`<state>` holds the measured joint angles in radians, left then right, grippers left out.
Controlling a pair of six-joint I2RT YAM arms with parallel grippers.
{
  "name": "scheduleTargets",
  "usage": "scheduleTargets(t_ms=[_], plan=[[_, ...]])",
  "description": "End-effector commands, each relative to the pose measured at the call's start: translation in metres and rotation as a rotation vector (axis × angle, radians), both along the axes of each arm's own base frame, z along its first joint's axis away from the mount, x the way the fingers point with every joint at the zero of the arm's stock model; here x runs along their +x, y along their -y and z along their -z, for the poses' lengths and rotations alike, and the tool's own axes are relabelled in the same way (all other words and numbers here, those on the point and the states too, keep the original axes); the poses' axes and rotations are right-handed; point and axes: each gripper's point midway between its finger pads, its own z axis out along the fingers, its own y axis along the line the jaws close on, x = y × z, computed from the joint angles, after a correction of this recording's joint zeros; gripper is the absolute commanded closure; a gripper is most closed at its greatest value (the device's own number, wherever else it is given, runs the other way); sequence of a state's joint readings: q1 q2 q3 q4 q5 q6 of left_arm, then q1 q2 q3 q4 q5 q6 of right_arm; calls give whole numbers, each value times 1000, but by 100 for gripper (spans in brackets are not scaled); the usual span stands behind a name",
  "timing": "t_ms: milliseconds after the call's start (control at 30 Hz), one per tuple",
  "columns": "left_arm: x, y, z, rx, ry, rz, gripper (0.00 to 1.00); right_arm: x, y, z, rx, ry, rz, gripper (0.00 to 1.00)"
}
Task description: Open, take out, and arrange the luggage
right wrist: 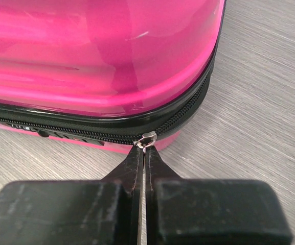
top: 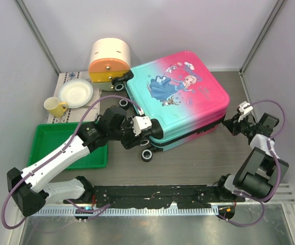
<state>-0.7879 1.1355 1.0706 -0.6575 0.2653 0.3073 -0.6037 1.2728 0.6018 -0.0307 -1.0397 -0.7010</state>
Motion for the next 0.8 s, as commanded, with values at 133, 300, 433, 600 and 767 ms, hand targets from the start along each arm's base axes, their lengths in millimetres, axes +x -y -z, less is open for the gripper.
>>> scheduleTargets(t_ms=[133,300,433,600,767], plan=[[-13,-70,49,294,-55,-5,100,51,32,-42,-175,197,-49,99],[-7,-63,54,286,-68,-14,100,71,44,-44,-217,225,-39,99],[1,-64,59,293,-87,-50,100,78,59,-39,-295,217,-37,99],[12,-63,57,274,-89,-86,100,103,86,-39,-337,217,14,99],[-2,-32,16,92,-82,-20,55,99,73,-33,-273,172,-53,99]])
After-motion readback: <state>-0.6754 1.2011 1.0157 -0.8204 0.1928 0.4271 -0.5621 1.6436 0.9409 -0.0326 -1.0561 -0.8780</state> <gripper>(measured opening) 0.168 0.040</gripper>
